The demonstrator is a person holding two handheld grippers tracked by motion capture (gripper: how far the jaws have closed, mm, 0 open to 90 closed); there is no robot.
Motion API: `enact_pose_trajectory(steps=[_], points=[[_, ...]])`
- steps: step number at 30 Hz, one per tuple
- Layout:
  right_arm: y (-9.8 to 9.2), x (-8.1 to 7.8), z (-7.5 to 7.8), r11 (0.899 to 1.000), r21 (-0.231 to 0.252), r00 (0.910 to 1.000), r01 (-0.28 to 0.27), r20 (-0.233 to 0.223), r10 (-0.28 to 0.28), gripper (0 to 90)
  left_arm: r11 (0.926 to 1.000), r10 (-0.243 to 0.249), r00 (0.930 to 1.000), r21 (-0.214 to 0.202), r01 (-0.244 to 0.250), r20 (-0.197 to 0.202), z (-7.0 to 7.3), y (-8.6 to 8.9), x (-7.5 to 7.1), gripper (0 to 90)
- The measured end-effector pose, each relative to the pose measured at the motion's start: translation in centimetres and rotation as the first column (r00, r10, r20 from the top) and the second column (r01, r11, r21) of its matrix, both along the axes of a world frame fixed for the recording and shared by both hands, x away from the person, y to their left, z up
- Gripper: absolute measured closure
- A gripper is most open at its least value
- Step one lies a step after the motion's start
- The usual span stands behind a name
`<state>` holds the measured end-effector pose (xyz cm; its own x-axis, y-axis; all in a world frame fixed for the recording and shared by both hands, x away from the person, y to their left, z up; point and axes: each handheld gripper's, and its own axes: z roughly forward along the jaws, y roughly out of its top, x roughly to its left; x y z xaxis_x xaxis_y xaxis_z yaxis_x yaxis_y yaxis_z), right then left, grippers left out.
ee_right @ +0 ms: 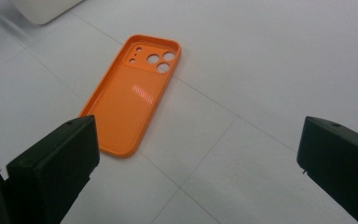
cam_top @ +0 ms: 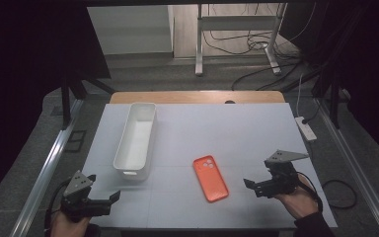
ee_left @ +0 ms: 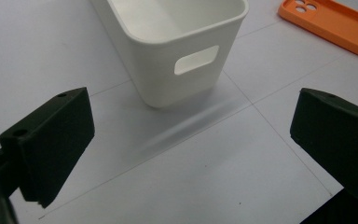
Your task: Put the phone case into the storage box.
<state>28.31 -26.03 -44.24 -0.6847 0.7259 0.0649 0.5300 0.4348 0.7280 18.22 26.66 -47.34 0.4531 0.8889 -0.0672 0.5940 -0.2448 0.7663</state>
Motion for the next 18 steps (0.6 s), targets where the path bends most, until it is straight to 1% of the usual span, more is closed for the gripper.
enact_pose_trajectory(steps=[5,12,18], points=[[0.8,0.4,-0.1,1.0,-0.015,0.9998,-0.017,-0.007,0.017,0.0,1.0,-0.002,1.0,-0.003,0.002,0.001,0.0,0.0,0.0,0.6],[1.6,0.8,-0.3,0.999,-0.02,0.9994,-0.032,-0.012,0.032,0.0,0.9999,-0.003,1.0,-0.014,0.003,0.003,0.0,0.2,0.0,0.6],[2.2,1.1,-0.5,0.998,-0.031,0.9988,-0.046,-0.019,0.045,0.0,0.9999,-0.006,1.0,-0.009,0.006,0.004,0.0,0.1,0.0,0.6]])
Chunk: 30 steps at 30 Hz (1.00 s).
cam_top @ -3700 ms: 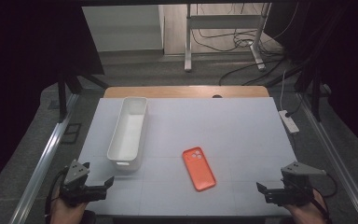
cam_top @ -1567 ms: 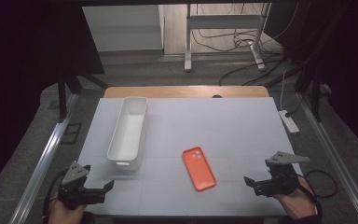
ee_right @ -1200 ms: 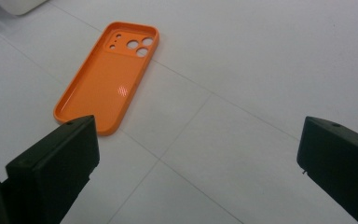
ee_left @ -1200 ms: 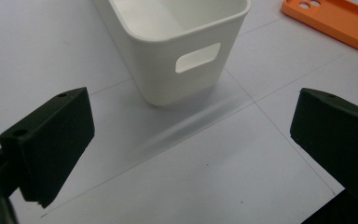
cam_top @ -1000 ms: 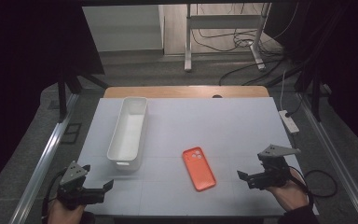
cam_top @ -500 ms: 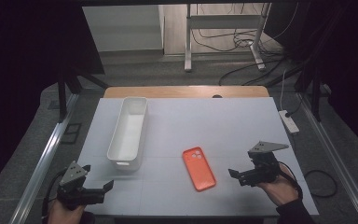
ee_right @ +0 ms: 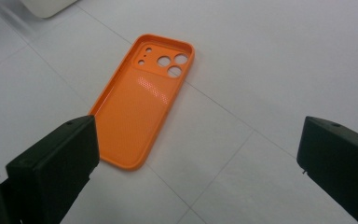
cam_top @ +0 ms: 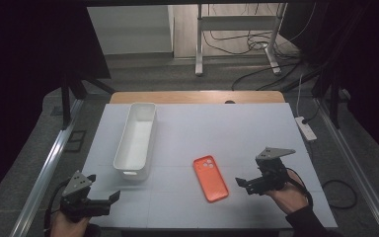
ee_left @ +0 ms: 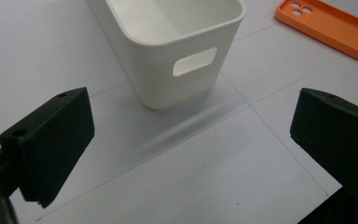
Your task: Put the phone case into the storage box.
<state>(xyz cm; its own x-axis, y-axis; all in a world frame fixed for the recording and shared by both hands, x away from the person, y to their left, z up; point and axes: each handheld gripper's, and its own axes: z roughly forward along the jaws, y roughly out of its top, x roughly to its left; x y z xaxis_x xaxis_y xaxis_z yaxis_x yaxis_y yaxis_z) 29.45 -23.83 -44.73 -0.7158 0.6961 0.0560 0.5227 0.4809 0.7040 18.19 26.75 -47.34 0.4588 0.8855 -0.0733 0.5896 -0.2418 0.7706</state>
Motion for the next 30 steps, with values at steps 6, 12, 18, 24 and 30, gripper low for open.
enact_pose_trajectory(steps=[6,12,18,24,30], points=[[0.7,0.3,-0.2,1.0,-0.014,0.9999,-0.013,-0.007,0.013,0.0,1.0,-0.001,1.0,-0.001,0.001,0.0,0.0,0.0,0.0,0.6],[1.4,0.8,-0.2,1.0,-0.013,0.9996,-0.026,-0.008,0.026,0.0,1.0,0.0,1.0,-0.002,0.0,-0.001,0.0,0.0,0.0,0.6],[2.2,1.3,-0.5,0.999,-0.017,0.999,-0.043,-0.014,0.043,0.0,1.0,0.0,1.0,-0.005,0.0,-0.001,0.0,0.0,0.0,0.6],[3.0,1.9,-0.9,0.998,-0.035,0.998,-0.059,-0.024,0.058,0.0,1.0,-0.004,1.0,-0.002,0.004,-0.001,0.0,0.0,0.0,0.6],[3.7,2.2,-1.1,0.996,-0.04,0.9969,-0.075,-0.029,0.073,0.0,1.0,-0.006,1.0,-0.002,0.006,-0.002,0.0,0.0,0.0,0.6]])
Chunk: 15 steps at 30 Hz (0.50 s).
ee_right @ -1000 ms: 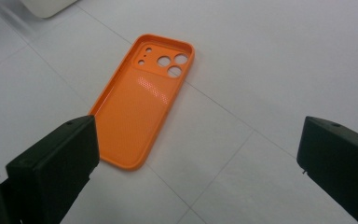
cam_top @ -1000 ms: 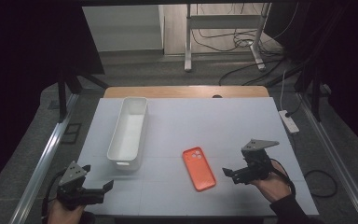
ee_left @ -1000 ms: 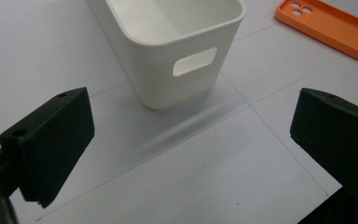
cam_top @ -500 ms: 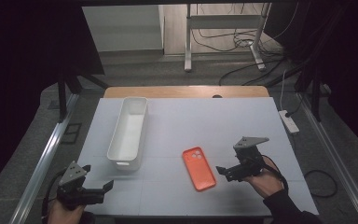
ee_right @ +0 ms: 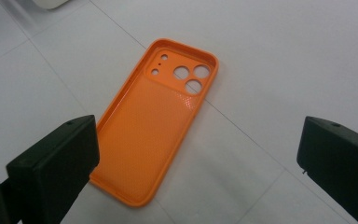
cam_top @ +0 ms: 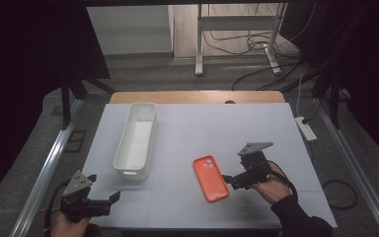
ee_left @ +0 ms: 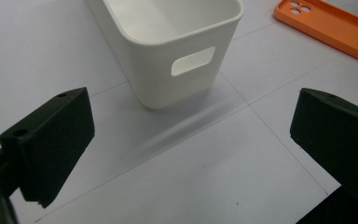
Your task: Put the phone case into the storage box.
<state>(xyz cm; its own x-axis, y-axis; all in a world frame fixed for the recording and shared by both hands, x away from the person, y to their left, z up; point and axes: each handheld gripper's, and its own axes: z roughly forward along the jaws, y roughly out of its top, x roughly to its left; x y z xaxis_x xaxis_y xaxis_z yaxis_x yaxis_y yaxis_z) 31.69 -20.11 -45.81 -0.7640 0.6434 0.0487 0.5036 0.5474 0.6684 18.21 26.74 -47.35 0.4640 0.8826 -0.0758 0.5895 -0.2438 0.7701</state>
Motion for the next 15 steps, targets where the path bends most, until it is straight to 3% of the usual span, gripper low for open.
enact_pose_trajectory(steps=[15], points=[[2.8,1.2,-0.7,1.0,-0.017,0.9996,-0.023,-0.014,0.023,0.0,1.0,-0.006,1.0,0.005,0.006,0.001,0.0,-0.1,0.0,0.6]])
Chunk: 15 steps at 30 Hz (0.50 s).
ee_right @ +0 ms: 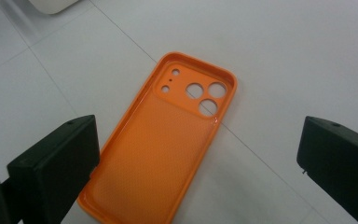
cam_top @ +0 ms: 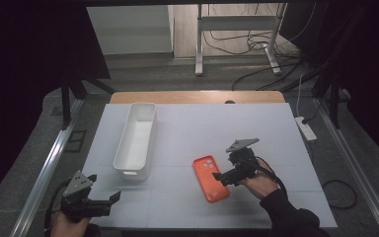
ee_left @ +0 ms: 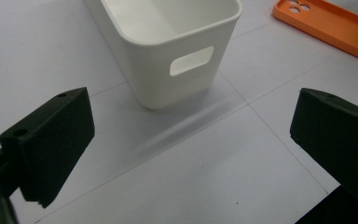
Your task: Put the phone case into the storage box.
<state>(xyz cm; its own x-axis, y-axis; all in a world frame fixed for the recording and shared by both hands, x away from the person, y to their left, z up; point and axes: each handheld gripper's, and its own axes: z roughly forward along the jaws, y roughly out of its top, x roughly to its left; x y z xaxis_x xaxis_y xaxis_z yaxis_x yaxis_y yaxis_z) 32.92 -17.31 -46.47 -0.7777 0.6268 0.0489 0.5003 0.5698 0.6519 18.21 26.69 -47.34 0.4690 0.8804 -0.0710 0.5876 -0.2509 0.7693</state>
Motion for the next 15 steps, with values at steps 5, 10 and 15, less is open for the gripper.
enact_pose_trajectory(steps=[5,10,15], points=[[0.38,0.22,-0.19,1.0,-0.023,1.0,-0.002,-0.001,0.002,0.0,1.0,0.001,1.0,-0.002,-0.001,0.0,-0.01,0.03,0.01,0.7],[0.46,0.28,-0.37,0.998,-0.053,0.9996,0.029,0.002,-0.028,0.0,1.0,0.0,1.0,-0.001,0.0,-0.001,-0.01,0.01,0.02,0.8],[0.69,0.25,-0.82,0.995,-0.091,0.9995,0.029,-0.006,-0.03,0.0,1.0,0.0,1.0,0.0,0.0,0.0,-0.01,0.0,0.02,1.0]])
